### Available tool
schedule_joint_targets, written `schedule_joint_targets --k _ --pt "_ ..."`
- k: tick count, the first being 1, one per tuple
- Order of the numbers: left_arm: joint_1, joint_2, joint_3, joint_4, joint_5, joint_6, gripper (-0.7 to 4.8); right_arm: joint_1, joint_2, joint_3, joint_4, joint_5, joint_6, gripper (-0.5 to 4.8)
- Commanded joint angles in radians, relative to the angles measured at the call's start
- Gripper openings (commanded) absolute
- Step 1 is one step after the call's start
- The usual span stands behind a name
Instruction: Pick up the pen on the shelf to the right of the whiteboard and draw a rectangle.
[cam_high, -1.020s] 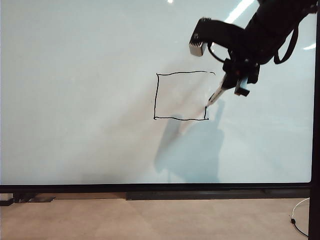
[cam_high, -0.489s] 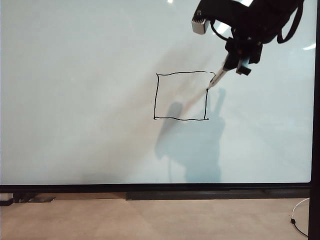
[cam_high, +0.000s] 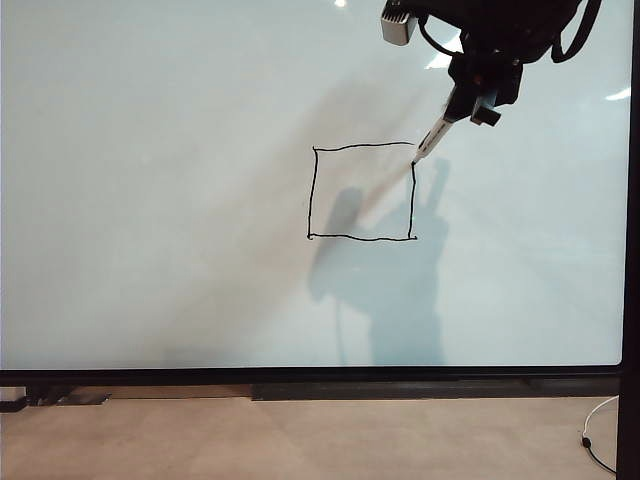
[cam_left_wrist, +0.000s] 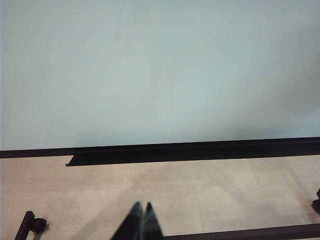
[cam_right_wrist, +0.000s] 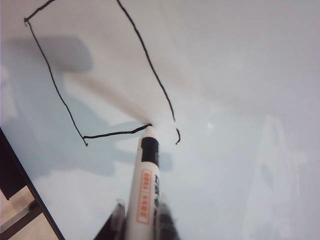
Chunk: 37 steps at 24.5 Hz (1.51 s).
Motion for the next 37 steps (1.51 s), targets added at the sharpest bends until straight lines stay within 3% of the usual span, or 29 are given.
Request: schedule_joint_targets --k 1,12,14,15,18,24,30,31,37 --pt "0.000 0.000 0.004 0.006 0.001 0.000 -0.05 -0.003 -0.024 0.017 0.093 0.029 -0.007 -0.06" --pt "0.000 0.000 0.004 0.006 0.001 0.000 -0.05 0.006 -0.065 0.017 0.053 0.032 0.013 -0.06" --pt "0.000 0.000 0.004 0.006 0.001 0.000 -0.05 0.037 -0.113 0.009 -0.039 0.058 0.090 -0.06" --pt "0.000 0.000 0.004 0.006 0.001 0.000 -0.05 0.047 -0.159 0.008 -0.111 0.040 0.198 -0.06" --pt "0.000 0.000 0.003 0.005 0.000 0.000 -0.05 0.047 -0.266 -0.043 -0.109 -0.004 0.348 -0.06" --pt "0.000 0.000 0.003 0.006 0.001 0.000 -0.05 0.041 -0.561 -0.214 -0.084 -0.014 0.450 -0.06" --pt "0.000 0.000 0.004 0.006 0.001 0.000 -0.05 -0.122 -0.832 -0.310 -0.210 -0.109 0.574 -0.06" --pt "0.000 0.000 0.004 0.006 0.001 0.000 -0.05 -0.185 -0.906 -0.356 -0.210 -0.150 0.597 -0.06" --pt "0.000 0.000 0.003 0.005 0.001 0.000 -0.05 -0.350 -1.075 -0.478 -0.189 -0.243 0.691 -0.06"
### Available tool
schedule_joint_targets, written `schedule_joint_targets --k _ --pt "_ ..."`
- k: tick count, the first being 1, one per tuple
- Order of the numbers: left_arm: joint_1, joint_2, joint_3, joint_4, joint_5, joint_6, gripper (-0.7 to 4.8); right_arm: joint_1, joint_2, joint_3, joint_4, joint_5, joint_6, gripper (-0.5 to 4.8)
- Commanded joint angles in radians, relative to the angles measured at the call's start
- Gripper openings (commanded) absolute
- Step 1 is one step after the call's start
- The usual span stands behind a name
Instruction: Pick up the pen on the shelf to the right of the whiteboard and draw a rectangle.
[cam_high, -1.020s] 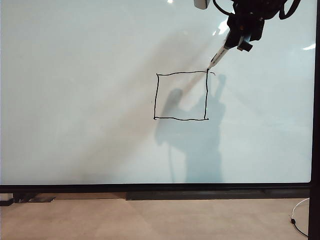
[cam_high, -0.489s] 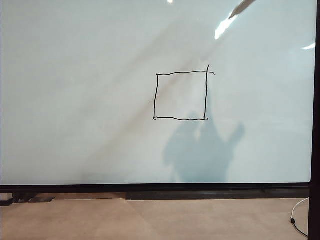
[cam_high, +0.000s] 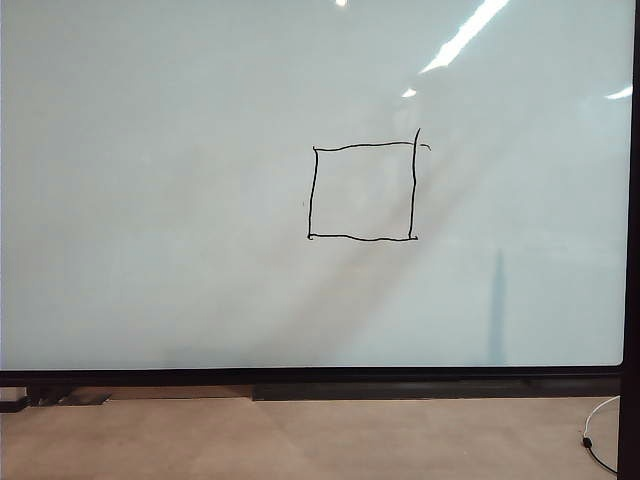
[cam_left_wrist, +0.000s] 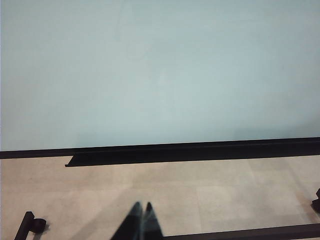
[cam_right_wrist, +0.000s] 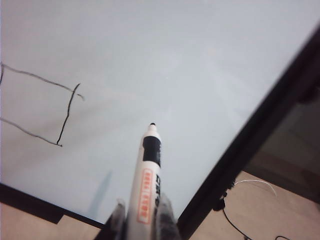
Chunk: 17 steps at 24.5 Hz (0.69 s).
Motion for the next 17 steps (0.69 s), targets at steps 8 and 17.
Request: schedule_joint_targets --k 8,17 --pt "0.000 0.000 0.003 0.006 0.001 0.000 -0.05 -0.133 -0.126 -0.155 0.077 -0.099 0.250 -0.06" --pt "0.000 0.000 0.003 0.006 0.001 0.000 -0.05 -0.132 -0.297 -0.397 0.250 -0.071 0.361 -0.06"
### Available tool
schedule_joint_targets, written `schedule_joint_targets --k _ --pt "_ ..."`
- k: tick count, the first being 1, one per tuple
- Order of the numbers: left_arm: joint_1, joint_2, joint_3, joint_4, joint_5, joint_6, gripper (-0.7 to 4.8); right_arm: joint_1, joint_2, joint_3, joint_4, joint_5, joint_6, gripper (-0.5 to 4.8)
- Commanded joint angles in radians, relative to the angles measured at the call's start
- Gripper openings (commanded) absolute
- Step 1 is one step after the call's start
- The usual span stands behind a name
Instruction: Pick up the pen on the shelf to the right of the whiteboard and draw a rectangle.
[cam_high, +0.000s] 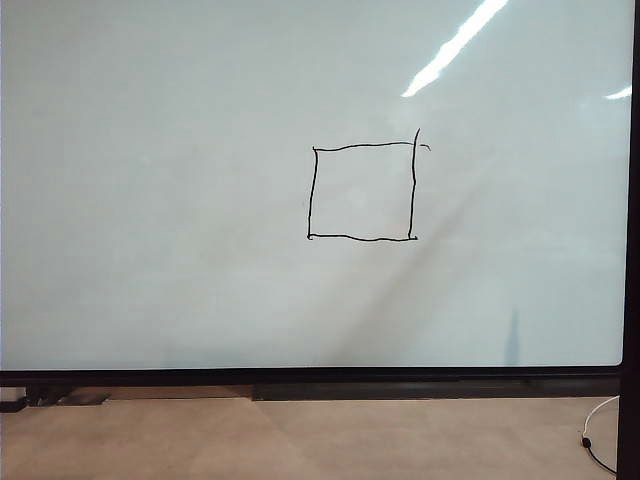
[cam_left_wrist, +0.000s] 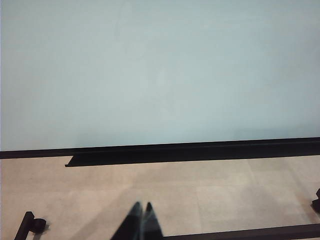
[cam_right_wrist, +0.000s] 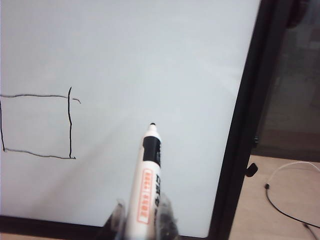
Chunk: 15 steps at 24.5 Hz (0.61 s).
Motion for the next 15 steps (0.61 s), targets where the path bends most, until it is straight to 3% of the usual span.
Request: schedule_joint_targets --k 1,15 --pt "0.000 0.000 0.003 0.005 0.001 0.000 -0.05 0.001 -0.068 -0.084 0.048 0.030 0.036 -0.06" --pt "0.000 0.000 0.004 0.005 0.001 0.000 -0.05 -0.004 -0.064 -0.212 0.174 0.084 -0.035 -0.06"
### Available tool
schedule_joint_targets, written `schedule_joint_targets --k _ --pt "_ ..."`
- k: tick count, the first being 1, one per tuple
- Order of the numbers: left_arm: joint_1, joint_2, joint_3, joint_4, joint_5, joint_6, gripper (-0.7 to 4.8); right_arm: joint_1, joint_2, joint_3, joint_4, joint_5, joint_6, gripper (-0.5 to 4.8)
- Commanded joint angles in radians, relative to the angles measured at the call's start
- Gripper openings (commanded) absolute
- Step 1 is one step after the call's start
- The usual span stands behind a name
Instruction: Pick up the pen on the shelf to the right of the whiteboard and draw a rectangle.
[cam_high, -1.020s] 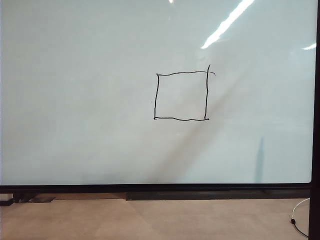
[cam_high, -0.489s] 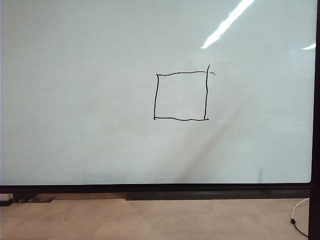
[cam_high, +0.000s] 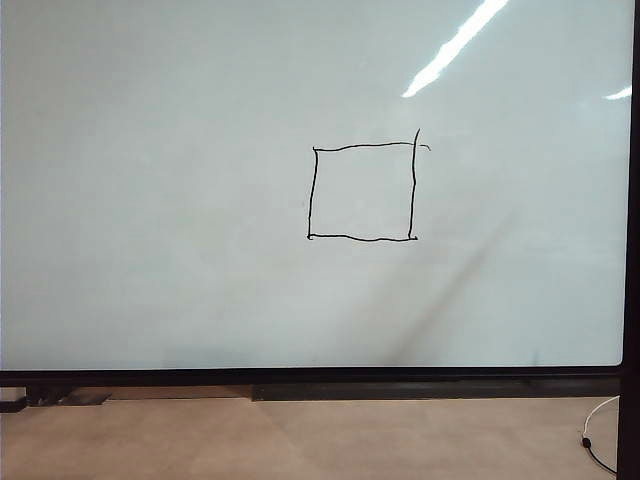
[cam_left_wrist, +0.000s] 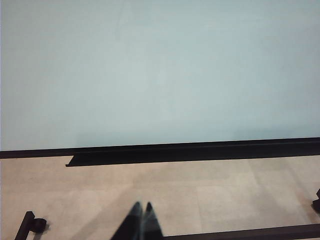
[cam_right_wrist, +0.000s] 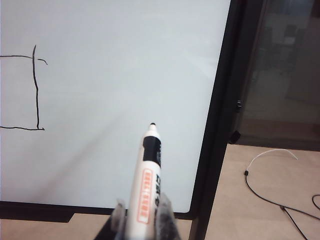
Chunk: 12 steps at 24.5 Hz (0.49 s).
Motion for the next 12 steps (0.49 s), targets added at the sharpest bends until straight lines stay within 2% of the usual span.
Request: schedule_joint_targets --k 1,7,10,12 --pt "0.000 0.000 0.004 0.006 0.001 0.000 -0.05 -0.002 0.000 -0.010 0.048 0.003 -0.007 -0.06" --pt "0.000 0.000 0.004 0.006 0.002 0.000 -0.05 -0.024 0.000 -0.010 0.063 0.003 -0.044 -0.06" --pt "0.000 0.000 0.004 0.006 0.002 0.000 -0.05 -0.084 0.000 -0.010 0.074 -0.028 -0.046 -0.06" --pt "0.000 0.000 0.004 0.006 0.002 0.000 -0.05 -0.135 0.000 -0.010 0.071 -0.090 -0.039 -0.06"
